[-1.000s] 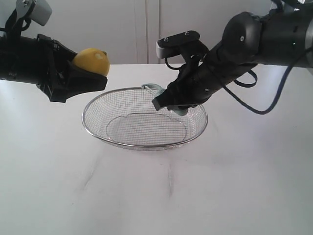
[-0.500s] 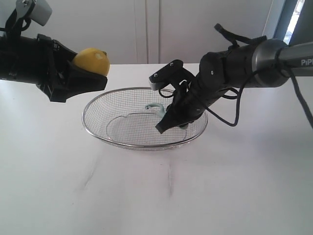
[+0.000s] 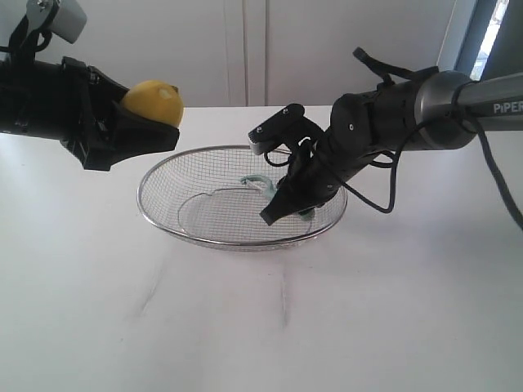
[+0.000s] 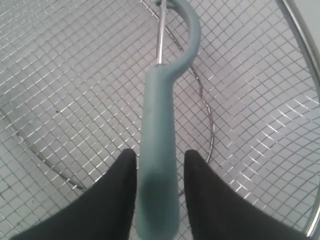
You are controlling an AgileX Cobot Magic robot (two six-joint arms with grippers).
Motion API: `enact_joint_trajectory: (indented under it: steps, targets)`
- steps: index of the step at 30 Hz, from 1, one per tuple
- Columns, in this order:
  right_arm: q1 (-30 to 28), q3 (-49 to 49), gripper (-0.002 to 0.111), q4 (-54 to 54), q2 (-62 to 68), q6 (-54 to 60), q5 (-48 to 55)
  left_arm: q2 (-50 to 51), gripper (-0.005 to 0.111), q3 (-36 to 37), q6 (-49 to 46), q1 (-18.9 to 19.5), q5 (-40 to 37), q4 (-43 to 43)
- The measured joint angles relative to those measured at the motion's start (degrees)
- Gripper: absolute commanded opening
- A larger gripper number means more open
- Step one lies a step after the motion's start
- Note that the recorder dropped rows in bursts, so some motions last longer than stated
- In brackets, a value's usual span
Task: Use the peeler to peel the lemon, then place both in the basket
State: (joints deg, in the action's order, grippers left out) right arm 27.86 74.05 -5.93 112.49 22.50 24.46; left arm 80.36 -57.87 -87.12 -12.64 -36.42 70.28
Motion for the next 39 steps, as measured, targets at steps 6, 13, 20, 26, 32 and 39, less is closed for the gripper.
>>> enact_joint_trajectory:
  steps: [6, 13, 20, 26, 32, 39]
  targets:
    - [0.00, 0.02, 0.040, 0.00, 0.00, 0.00, 0.11, 0.00, 0.000, 0.00, 0.00, 0.00, 0.00, 0.00]
    - [0.00, 0.23, 0.040, 0.00, 0.00, 0.00, 0.58, 0.00, 0.000, 0.00, 0.00, 0.00, 0.00, 0.00]
    - [0.00, 0.57, 0.040, 0.00, -0.78, 0.00, 2.18, 0.00, 0.000, 0.00, 0.00, 0.00, 0.00, 0.00]
    - [0.00, 0.57, 0.039, 0.09, -3.75, -1.95, 2.67, 0.00, 0.000, 0.00, 0.00, 0.00, 0.00, 0.00]
    - [0.00, 0.57, 0.039, 0.09, -7.20, -5.89, 4.48, 0.00, 0.000, 0.00, 0.00, 0.00, 0.00, 0.00]
    - [0.00, 0.57, 0.021, 0.09, -9.81, -8.91, 9.47, 0.00, 0.000, 0.00, 0.00, 0.00, 0.00, 0.00]
